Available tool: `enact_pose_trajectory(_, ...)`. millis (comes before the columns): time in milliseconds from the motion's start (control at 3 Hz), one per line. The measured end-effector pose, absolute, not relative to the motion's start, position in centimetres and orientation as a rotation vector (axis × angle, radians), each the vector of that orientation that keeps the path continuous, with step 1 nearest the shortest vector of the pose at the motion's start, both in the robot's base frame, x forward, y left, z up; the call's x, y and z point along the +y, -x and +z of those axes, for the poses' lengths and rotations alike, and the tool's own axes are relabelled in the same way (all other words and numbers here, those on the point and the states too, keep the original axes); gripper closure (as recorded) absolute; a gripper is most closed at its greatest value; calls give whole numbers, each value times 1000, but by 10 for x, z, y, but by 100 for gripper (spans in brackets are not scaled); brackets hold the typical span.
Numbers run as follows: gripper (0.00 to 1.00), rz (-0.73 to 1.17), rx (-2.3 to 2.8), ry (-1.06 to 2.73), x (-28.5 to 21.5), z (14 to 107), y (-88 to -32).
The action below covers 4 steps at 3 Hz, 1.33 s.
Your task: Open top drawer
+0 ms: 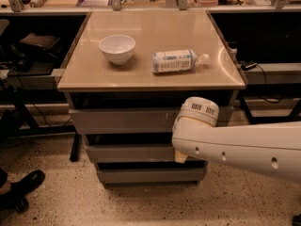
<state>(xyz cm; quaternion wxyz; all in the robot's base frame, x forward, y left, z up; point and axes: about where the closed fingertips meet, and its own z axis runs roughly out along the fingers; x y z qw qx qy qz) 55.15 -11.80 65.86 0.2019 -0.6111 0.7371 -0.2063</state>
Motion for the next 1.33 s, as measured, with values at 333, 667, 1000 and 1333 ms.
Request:
enact_pose_trajectory(333, 0, -695, 2056, 1585, -136, 678, -585)
enact_pose_trajectory(667, 0, -730, 2029, 1543, -137, 686, -594)
enact_pose_trajectory(1000, 0, -730, 2029, 1543, -137, 686, -594)
enact_pose_trajectory(1333, 0, -664, 2006, 1547, -138, 681, -601)
